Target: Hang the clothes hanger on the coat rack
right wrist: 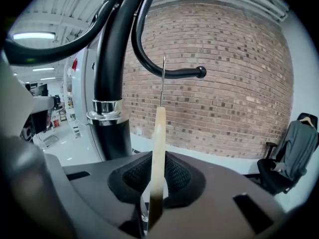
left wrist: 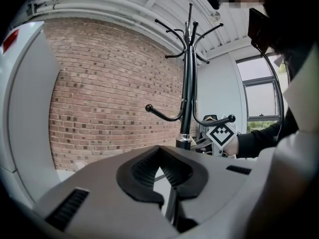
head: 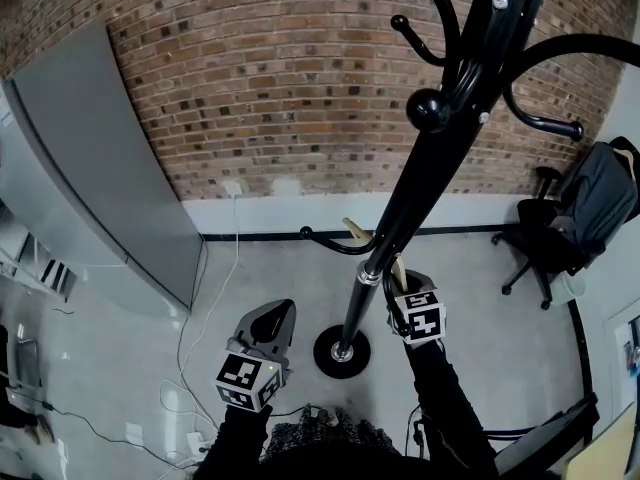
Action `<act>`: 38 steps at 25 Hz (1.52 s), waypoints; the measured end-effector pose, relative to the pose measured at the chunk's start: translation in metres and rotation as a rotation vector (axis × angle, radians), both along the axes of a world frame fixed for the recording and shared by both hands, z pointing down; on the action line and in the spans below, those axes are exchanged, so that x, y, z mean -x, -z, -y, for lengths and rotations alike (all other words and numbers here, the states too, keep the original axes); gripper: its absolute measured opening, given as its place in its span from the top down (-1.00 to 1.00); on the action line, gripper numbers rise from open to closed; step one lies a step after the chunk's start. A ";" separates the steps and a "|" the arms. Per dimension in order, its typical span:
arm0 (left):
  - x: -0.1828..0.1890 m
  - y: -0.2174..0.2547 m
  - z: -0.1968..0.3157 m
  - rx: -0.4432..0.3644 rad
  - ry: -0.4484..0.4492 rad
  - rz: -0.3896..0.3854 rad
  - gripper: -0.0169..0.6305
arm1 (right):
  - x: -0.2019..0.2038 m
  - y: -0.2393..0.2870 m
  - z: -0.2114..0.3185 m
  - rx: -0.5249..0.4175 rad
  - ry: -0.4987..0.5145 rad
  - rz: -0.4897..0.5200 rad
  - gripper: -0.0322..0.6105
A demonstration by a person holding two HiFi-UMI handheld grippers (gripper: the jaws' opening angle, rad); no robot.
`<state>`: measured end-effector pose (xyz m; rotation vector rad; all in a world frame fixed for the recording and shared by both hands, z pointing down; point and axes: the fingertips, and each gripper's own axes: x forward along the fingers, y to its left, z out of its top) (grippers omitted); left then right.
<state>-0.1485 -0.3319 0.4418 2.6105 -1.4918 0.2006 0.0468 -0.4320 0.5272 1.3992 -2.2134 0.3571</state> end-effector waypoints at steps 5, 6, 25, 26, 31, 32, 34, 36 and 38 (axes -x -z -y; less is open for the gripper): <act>0.001 -0.002 0.000 0.005 -0.001 -0.004 0.92 | 0.003 -0.013 -0.002 0.028 0.010 0.011 0.74; 0.002 -0.002 0.000 0.007 0.000 -0.003 0.92 | 0.004 -0.015 -0.003 0.030 0.012 0.015 0.74; -0.011 0.001 -0.020 -0.001 -0.016 -0.005 0.92 | -0.010 0.003 -0.023 -0.087 0.070 0.089 0.69; -0.013 0.002 -0.022 -0.004 -0.017 -0.006 0.92 | -0.014 0.009 -0.027 -0.111 0.068 0.100 0.69; -0.025 0.011 -0.032 -0.022 -0.031 -0.015 0.92 | -0.042 0.047 -0.058 -0.192 0.035 0.129 0.69; -0.029 0.013 -0.034 -0.025 -0.035 -0.021 0.92 | -0.047 0.056 -0.066 -0.204 0.031 0.131 0.69; -0.035 0.016 -0.038 -0.033 -0.042 -0.027 0.92 | -0.055 0.074 -0.082 -0.241 0.022 0.133 0.69; -0.042 0.017 -0.044 -0.037 -0.050 -0.027 0.92 | -0.062 0.090 -0.098 -0.274 0.013 0.130 0.69; -0.051 0.018 -0.051 -0.039 -0.060 -0.026 0.92 | -0.068 0.103 -0.115 -0.303 0.016 0.129 0.69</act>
